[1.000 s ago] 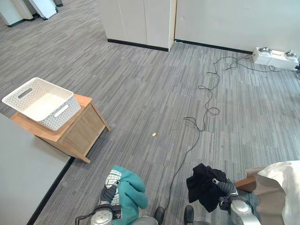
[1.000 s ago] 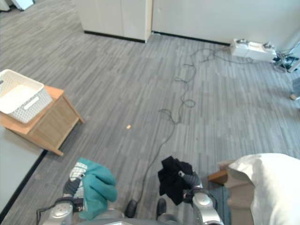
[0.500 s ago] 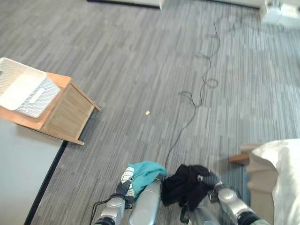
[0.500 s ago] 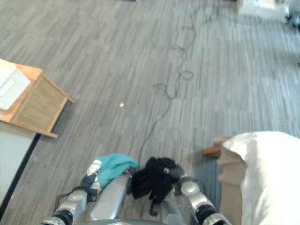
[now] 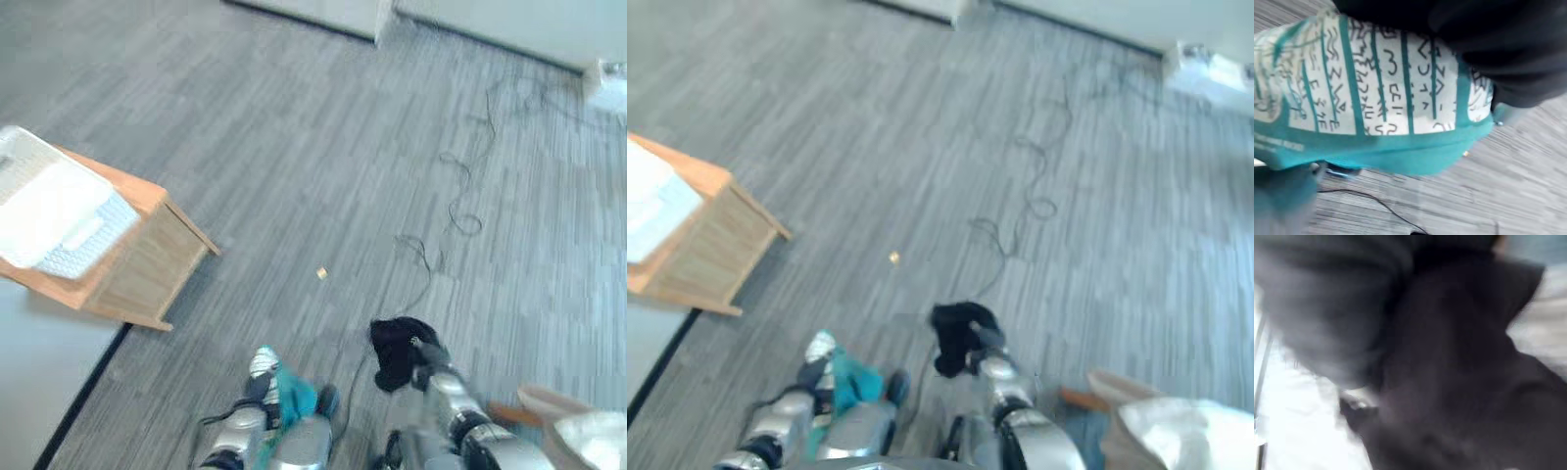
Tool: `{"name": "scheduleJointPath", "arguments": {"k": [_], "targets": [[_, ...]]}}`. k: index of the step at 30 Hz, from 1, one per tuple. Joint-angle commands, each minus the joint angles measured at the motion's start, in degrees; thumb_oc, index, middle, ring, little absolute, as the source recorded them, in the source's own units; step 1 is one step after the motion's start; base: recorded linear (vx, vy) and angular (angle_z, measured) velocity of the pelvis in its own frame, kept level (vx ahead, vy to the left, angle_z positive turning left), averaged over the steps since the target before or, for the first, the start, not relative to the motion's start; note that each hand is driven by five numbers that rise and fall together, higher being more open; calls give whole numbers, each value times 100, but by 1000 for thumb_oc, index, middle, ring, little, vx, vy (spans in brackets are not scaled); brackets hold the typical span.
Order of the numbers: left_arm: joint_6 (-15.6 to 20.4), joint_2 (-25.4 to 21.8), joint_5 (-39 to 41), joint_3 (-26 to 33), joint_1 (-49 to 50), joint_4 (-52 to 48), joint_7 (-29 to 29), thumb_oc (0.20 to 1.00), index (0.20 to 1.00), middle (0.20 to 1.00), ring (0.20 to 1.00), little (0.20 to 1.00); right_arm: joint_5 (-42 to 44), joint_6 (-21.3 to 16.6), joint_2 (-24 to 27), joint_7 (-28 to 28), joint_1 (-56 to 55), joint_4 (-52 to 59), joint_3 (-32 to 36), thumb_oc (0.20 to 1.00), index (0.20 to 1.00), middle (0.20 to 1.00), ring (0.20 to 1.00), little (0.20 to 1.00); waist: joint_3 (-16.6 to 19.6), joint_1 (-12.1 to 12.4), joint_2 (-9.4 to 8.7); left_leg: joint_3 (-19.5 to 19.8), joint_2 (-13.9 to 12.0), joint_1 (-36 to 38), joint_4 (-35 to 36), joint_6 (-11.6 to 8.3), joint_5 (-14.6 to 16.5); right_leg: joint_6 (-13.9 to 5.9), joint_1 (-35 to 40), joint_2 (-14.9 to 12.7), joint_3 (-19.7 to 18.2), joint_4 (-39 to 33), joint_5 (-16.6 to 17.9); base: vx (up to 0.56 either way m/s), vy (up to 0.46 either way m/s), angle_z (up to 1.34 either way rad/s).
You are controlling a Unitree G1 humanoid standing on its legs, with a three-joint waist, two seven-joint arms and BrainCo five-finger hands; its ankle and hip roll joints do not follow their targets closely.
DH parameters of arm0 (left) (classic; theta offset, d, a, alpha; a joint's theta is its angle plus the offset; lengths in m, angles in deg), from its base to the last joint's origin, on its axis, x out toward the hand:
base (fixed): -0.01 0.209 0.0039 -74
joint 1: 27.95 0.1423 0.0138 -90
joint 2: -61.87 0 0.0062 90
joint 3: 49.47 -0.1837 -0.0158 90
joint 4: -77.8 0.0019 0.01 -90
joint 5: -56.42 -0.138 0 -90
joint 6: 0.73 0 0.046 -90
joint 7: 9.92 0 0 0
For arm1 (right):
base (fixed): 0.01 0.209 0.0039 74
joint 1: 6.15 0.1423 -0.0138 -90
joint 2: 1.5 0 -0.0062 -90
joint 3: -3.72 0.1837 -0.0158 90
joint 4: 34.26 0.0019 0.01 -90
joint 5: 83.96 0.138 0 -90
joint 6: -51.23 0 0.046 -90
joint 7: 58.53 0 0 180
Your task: Tidy up the quilt and then pick up the clothes from the bed and put them into the laundry hamper.
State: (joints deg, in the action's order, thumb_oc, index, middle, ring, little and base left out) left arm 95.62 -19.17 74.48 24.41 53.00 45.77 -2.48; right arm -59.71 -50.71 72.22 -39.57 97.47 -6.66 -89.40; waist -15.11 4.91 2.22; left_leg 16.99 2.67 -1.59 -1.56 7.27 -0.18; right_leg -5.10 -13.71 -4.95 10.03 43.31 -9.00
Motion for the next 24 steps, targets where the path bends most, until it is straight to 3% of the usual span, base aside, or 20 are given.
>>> {"name": "scheduleJointPath", "arguments": {"k": [1, 2, 3, 4, 5, 6, 8, 9, 10, 11, 13, 14, 15, 16, 17, 18, 19, 20, 23, 24], "targets": [[252, 155, 101, -517, -117, 395, 828, 200, 200, 200, 200, 200, 1369, -306, 193, 391, -558, -205, -172, 200, 200, 200, 200, 200, 54, -317, -202, 239, 47, 587, 656, -528, 363, -165, 54, 196, 201, -2929, 560, 795, -71, 105], [360, 283, 841, -820, -670, 383, 875, 200, 200, 200, 200, 200, 1421, -506, -515, 1318, -52, -241, -616, 200, 200, 200, 200, 200, 104, -522, -57, 547, -23, 951, 656, -702, 775, -299, -99, 214, -167, -4249, 829, 997, -44, 117], [392, 373, 874, -774, -867, 373, 1138, 200, 200, 200, 200, 200, 1230, -213, -235, 1213, -335, -7, -787, 200, 200, 200, 200, 200, 111, -686, -69, 676, -44, 1047, 656, -714, 895, -408, -269, 196, -530, -4518, 1030, 711, 32, 177], [392, 381, 871, -767, -864, 376, 1141, 200, 200, 200, 200, 200, 1228, -204, -228, 1220, -350, 11, -798, 200, 200, 200, 200, 200, 133, -706, -77, 690, -22, 1017, 656, -712, 873, -415, -283, 171, -525, -4542, 1055, 461, 14, 199], [668, 807, 1262, -1086, -761, 521, 1509, 200, 200, 200, 200, 200, 1360, -567, -1156, 2111, 112, -301, -949, 200, 200, 200, 200, 200, 183, -695, -35, 847, -65, 1194, 656, -707, 1076, -427, -357, 182, -669, -4581, 1175, 629, -77, 179], [733, 626, 883, -982, -361, 512, 1736, 200, 200, 200, 200, 200, 1220, -500, -582, 1775, -519, -154, -1203, 200, 200, 200, 200, 200, 202, -597, -179, 843, -99, 1328, 247, -754, 1328, -306, -188, 106, -795, -4438, 1295, 856, -83, 96], [651, 433, 1378, -694, -649, 542, 1546, 200, 200, 200, 200, 200, 1196, -330, -461, 1518, -655, 71, -1469, 200, 200, 200, 200, 200, 258, -654, -199, 715, -128, 1261, -186, -832, 1201, -216, -66, 180, -888, -4290, 1327, 549, -19, 46], [902, 476, 1744, -508, -601, 570, 1692, 200, 200, 200, 200, 200, 1017, -46, -322, 1297, -667, 192, -1662, 200, 200, 200, 200, 200, 82, -492, -228, 347, 118, 382, -2186, -1060, 344, 52, 413, 171, -954, -4167, 1328, 292, 32, 40], [903, 473, 1744, -508, -601, 571, 1692, 200, 200, 200, 200, 200, 1015, -45, -325, 1299, -668, 195, -1663, 200, 200, 200, 200, 200, 105, -506, -247, 355, 149, 332, -2211, -1057, 331, 42, 381, 143, -949, -4170, 1339, 354, 1, 34], [1015, 473, 1791, -498, -576, 468, 1773, 200, 200, 200, 200, 200, 1115, -70, -312, 1267, -691, 274, -1712, 200, 200, 200, 200, 200, -35, -385, -334, 13, 235, -285, -3189, -992, 185, 115, 606, 77, -901, -4211, 1308, 129, -87, 21], [1103, 507, 2091, -465, -552, 339, 1877, 200, 200, 200, 200, 200, 1235, -81, -215, 1134, -632, 539, -2007, 200, 200, 200, 200, 200, -220, -81, -506, -683, 259, -1228, -4226, -844, 415, 250, 1070, 11, -680, -4460, 1163, 247, -142, 19], [1104, 576, 2151, -479, -621, 391, 1959, 200, 200, 200, 200, 200, 1302, -58, -193, 1084, -525, 587, -2159, 200, 200, 200, 200, 200, -251, 60, -554, -1043, 197, -1493, -4028, -823, 601, 255, 1281, -36, -523, -4545, 1032, 506, -40, -12], [1109, 637, 2154, -435, -755, 480, 2038, 200, 200, 200, 200, 200, 1377, -64, -204, 1039, -366, 714, -2324, 200, 200, 200, 200, 200, -189, 236, -610, -1565, 153, -1732, -3168, -784, 857, 211, 1573, -75, -341, -4613, 760, 438, 12, -13], [1109, 635, 2154, -433, -757, 481, 2037, 200, 200, 200, 200, 200, 1377, -63, -206, 1040, -364, 714, -2324, 200, 200, 200, 200, 200, -178, 224, -632, -1565, 175, -1733, -3128, -781, 825, 208, 1557, -98, -334, -4612, 761, 636, 118, -9], [1080, 756, 2166, -428, -806, 508, 2157, 200, 200, 200, 200, 200, 1345, -127, -316, 1119, -269, 807, -2484, 200, 200, 200, 200, 200, -18, 332, -611, -2087, 84, -1809, -1974, -669, 862, 148, 1792, -37, -111, -4617, 455, 593, 111, -12], [999, 777, 2121, -428, -778, 524, 2223, 200, 200, 200, 200, 200, 1301, -258, -411, 1213, -214, 820, -2481, 200, 200, 200, 200, 200, 93, 405, -551, -2517, -121, -1794, -1127, -737, 406, 84, 2081, 81, -2, -4677, 197, 751, 118, -4], [1032, 783, 2137, -467, -844, 412, 2321, 200, 200, 200, 200, 200, 1291, -253, -405, 1285, -157, 919, -2457, 200, 200, 200, 200, 200, 126, 379, -536, -2859, -206, -1719, -705, -717, 260, 57, 2217, 105, 118, -4668, 81, 631, 78, 26], [1032, 819, 2150, -484, -829, 343, 2392, 200, 200, 200, 200, 200, 1290, -254, -437, 1300, -116, 957, -2438, 200, 200, 200, 200, 200, 153, 386, -574, -3116, -221, -1703, -545, -729, 341, -24, 2382, 54, 272, -4611, -84, 375, 52, 102], [964, 836, 2124, -547, -862, 151, 2560, 200, 200, 200, 200, 200, 1244, -306, -570, 1320, -77, 1106, -2501, 200, 200, 200, 200, 200, 258, 309, -654, -3291, -255, -1393, -412, -565, 345, -205, 2312, -85, 541, -3958, -106, 450, 171, 116], [927, 860, 2110, -580, -878, 36, 2703, 200, 200, 200, 200, 200, 1320, -397, -658, 1401, -64, 1180, -2494, 200, 200, 200, 200, 200, 301, 276, -731, -3154, -136, -1251, -442, -491, 398, -345, 2153, -261, 664, -3282, -37, 341, 171, 58]]}}
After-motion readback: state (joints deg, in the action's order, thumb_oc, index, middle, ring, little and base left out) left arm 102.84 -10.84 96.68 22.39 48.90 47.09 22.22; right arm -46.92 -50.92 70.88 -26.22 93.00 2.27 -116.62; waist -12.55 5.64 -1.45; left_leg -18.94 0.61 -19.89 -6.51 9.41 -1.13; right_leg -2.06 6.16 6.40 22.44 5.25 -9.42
